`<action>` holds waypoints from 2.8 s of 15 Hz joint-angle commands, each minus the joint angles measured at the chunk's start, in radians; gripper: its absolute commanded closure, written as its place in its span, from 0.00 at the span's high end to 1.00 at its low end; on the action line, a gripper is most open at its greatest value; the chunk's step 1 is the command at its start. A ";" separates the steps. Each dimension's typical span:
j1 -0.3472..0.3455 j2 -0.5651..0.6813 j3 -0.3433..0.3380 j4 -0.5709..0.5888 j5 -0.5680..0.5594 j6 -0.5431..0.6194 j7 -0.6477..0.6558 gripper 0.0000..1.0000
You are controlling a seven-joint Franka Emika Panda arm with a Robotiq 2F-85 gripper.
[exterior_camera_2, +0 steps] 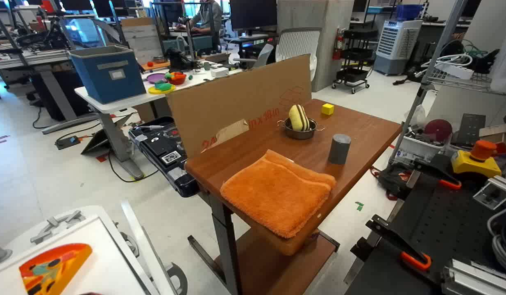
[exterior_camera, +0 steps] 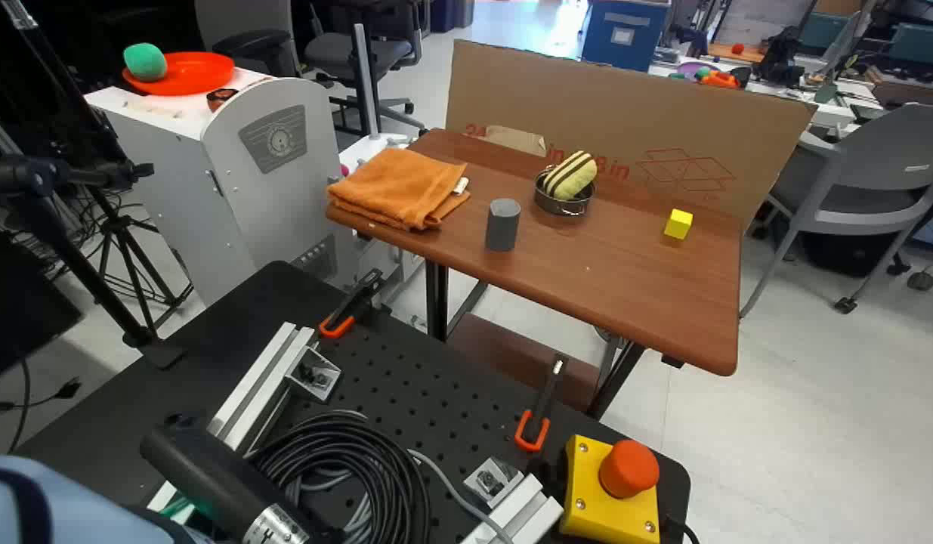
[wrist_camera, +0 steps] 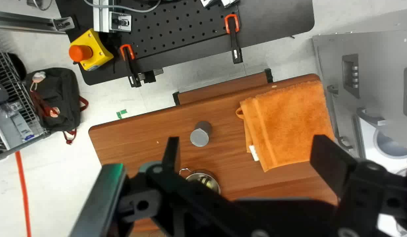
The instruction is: Remove the plush toy from the pot and put it on the table
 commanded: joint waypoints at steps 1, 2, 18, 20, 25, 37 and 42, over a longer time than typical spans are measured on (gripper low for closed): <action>0.031 0.005 -0.025 0.002 -0.010 -0.002 0.009 1.00; 0.031 0.005 -0.025 0.002 -0.010 -0.002 0.009 1.00; 0.003 0.396 -0.140 0.253 -0.167 0.225 0.102 1.00; 0.010 0.472 -0.176 0.287 -0.177 0.285 0.104 1.00; 0.036 0.628 -0.256 0.329 -0.195 0.429 0.112 1.00; 0.125 0.889 -0.420 0.363 -0.292 0.631 0.170 1.00; 0.155 0.961 -0.455 0.384 -0.319 0.642 0.184 1.00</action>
